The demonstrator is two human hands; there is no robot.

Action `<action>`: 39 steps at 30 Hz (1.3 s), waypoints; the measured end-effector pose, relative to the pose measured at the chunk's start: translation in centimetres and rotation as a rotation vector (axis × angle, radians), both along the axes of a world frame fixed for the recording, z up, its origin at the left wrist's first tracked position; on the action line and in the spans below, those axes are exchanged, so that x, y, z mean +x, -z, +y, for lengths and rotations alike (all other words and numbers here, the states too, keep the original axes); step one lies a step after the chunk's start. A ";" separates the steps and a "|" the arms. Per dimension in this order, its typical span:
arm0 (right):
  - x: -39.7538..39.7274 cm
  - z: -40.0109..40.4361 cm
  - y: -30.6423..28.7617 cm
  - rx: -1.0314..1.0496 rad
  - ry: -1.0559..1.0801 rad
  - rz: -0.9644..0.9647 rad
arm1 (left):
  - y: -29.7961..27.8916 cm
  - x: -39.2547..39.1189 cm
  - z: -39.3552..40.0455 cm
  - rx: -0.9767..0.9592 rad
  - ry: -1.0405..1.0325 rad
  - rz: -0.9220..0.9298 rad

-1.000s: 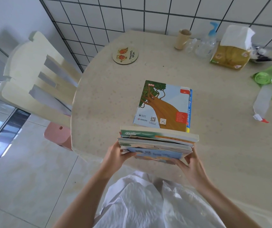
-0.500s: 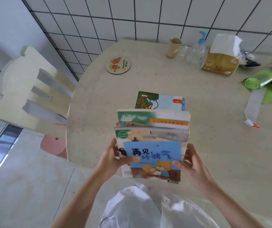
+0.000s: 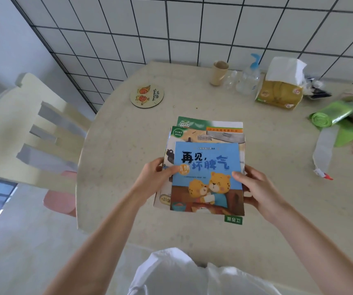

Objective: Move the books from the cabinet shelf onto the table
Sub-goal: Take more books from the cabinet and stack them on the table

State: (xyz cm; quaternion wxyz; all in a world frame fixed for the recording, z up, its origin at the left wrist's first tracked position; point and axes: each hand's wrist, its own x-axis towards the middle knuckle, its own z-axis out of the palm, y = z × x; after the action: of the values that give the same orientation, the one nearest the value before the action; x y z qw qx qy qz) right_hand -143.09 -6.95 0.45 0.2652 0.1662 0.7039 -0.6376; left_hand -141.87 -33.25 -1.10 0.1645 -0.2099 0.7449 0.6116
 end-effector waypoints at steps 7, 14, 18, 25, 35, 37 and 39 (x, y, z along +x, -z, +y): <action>-2.2 -1.2 2.0 0.072 0.041 -0.119 | 2.5 -2.0 0.9 -0.134 -0.053 -0.063; -2.4 -1.6 2.9 0.143 0.019 -0.150 | 2.9 -2.3 1.2 -0.231 -0.008 -0.067; -2.5 -1.7 2.6 0.158 0.006 -0.168 | 2.7 -2.5 1.2 -0.249 -0.010 -0.080; -3.0 -1.7 1.7 0.184 -0.014 -0.191 | 2.3 -3.1 1.6 -0.193 -0.111 -0.110; -2.6 -1.8 2.5 0.245 -0.005 -0.127 | 2.3 -2.8 1.9 -0.127 -0.112 -0.103; -2.6 -1.7 2.7 0.284 -0.011 -0.092 | 2.3 -2.6 2.1 -0.133 -0.118 -0.104; -2.5 -1.8 2.6 0.319 -0.007 -0.057 | 2.3 -2.6 2.4 -0.187 -0.114 -0.099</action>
State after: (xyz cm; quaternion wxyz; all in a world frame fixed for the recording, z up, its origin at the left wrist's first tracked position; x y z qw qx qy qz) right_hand -145.63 -8.71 -2.16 0.2573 0.2217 0.7889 -0.5121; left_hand -144.51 -30.84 -3.36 0.1458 -0.2964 0.7765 0.5365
